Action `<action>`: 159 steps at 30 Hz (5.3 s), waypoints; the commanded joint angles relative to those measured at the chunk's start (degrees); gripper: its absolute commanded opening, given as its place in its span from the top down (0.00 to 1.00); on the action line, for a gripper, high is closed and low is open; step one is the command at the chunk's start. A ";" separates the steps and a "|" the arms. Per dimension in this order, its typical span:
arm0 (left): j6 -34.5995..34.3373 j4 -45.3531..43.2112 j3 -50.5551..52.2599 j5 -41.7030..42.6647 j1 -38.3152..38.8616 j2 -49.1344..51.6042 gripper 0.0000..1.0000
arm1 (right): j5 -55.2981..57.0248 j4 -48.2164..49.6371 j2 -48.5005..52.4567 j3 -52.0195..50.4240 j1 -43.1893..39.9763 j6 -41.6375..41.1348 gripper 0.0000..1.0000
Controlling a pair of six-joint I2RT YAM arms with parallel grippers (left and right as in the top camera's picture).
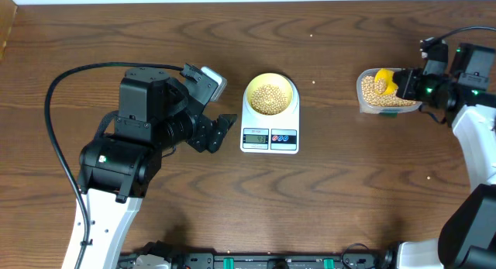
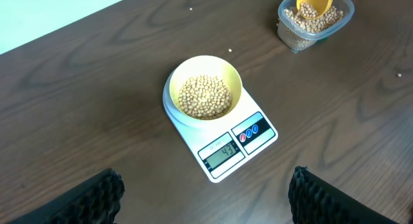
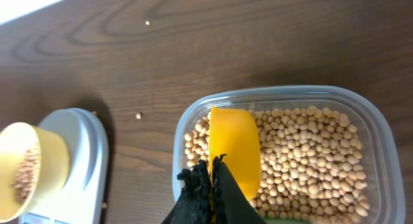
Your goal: Scoop item into bowl and weigh 50g on scale
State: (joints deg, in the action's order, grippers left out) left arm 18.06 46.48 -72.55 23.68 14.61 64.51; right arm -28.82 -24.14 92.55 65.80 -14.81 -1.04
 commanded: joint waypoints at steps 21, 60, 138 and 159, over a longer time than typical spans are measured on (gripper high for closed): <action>0.50 0.07 0.22 0.31 -0.35 0.11 0.16 | -25.16 8.44 -0.39 -0.33 2.01 -5.86 0.99; 0.50 0.07 0.22 0.31 -0.35 0.11 0.16 | -16.31 17.14 -0.39 -0.35 28.79 13.77 0.99; 0.50 0.07 0.22 0.31 -0.35 0.11 0.16 | -16.28 14.10 -0.39 -0.35 29.16 27.47 0.99; 0.50 0.07 0.22 0.31 -0.35 0.11 0.16 | -16.31 14.08 -0.39 -0.35 29.16 27.34 0.99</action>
State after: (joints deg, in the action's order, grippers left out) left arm 18.06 46.48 -72.55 23.68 14.61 64.51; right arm -44.93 -10.04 92.55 65.71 13.96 25.82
